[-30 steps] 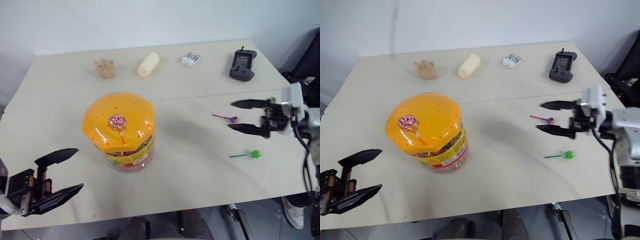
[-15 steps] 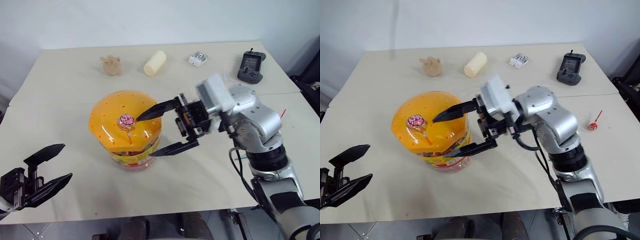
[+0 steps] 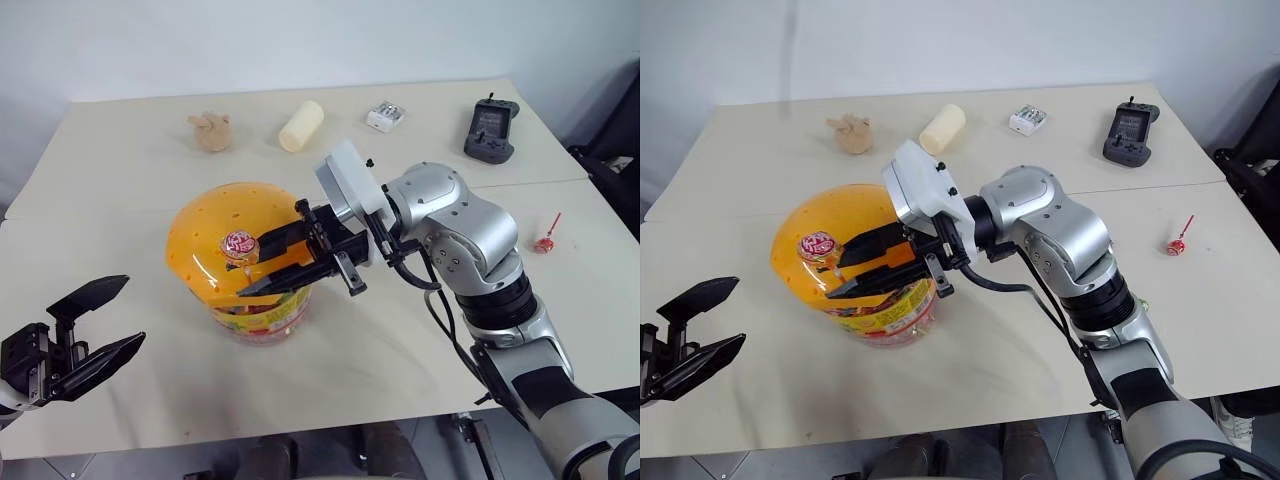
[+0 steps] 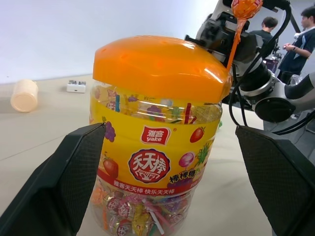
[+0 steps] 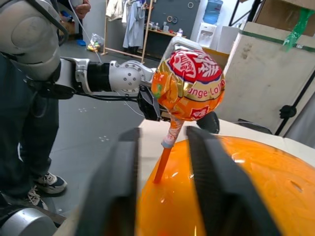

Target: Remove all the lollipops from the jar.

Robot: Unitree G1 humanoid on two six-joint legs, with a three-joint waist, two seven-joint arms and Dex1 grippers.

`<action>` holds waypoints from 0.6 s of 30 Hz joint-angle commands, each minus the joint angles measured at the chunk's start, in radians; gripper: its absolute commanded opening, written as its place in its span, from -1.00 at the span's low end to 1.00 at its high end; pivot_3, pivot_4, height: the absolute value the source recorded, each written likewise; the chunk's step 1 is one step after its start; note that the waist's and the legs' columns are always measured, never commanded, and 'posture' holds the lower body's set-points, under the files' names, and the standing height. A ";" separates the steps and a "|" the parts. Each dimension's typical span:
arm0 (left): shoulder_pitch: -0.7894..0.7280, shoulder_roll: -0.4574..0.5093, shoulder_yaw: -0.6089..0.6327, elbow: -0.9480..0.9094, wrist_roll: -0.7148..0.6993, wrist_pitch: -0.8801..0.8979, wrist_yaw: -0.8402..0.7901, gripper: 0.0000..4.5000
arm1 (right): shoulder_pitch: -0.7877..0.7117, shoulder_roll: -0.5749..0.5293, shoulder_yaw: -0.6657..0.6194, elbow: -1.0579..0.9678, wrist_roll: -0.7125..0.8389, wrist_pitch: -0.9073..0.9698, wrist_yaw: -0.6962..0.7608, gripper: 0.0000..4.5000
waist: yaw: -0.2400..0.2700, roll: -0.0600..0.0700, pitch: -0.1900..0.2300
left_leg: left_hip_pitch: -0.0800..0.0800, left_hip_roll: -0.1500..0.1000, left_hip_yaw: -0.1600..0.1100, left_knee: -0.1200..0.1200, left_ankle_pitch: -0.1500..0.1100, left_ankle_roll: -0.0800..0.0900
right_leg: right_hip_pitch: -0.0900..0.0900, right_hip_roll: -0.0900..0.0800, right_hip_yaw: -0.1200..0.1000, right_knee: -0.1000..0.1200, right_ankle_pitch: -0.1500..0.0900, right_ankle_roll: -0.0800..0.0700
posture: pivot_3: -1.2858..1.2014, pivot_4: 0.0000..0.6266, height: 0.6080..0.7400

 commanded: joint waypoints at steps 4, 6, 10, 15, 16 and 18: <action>-0.008 0.014 0.012 -0.080 -0.055 0.019 0.019 1.00 | -0.013 0.051 -0.098 0.007 0.098 -0.007 0.009 -0.99 | -0.003 0.000 0.000 | 0.000 0.000 0.001 0.000 0.000 0.000 | -0.002 0.000 0.000 0.001 0.000 0.000 | 0.03 -0.52 1.00; 0.005 0.014 0.013 -0.129 -0.075 0.032 0.028 1.00 | -0.010 0.053 -0.159 0.020 0.138 -0.015 0.004 -0.99 | -0.002 0.000 0.000 | -0.001 0.000 0.001 0.000 0.000 -0.001 | -0.004 0.000 0.000 0.003 0.000 -0.001 | 0.03 -0.52 1.00; 0.040 0.024 0.028 -0.210 -0.104 0.052 0.035 1.00 | -0.028 0.007 -0.316 0.050 0.232 0.045 -0.077 -0.99 | -0.001 0.000 0.000 | -0.002 -0.001 0.001 0.000 0.000 -0.001 | -0.004 -0.001 0.000 0.005 0.000 -0.001 | 0.03 -0.52 1.00; 0.060 0.063 0.045 -0.285 -0.066 0.021 -0.001 1.00 | 0.021 -0.288 -0.429 0.142 0.129 0.051 -0.064 -0.99 | 0.009 0.000 0.000 | -0.003 -0.002 0.001 0.000 0.000 -0.001 | -0.005 -0.002 -0.001 0.002 -0.001 -0.002 | 0.03 -0.52 1.00; 0.050 0.066 0.040 -0.301 -0.068 0.017 0.010 1.00 | 0.062 -0.375 -0.430 0.170 0.071 0.021 -0.033 -0.99 | 0.015 0.000 0.000 | -0.004 -0.002 0.001 0.000 0.000 0.000 | -0.004 -0.002 -0.001 0.000 -0.001 -0.002 | 0.03 -0.52 1.00; 0.031 0.072 0.020 -0.328 -0.062 0.007 0.021 1.00 | 0.163 -0.537 -0.417 0.224 -0.053 -0.086 0.040 -0.99 | 0.023 0.000 0.000 | -0.004 -0.001 0.001 -0.001 0.000 0.001 | -0.004 -0.002 -0.002 -0.003 -0.001 -0.002 | 0.03 -0.52 1.00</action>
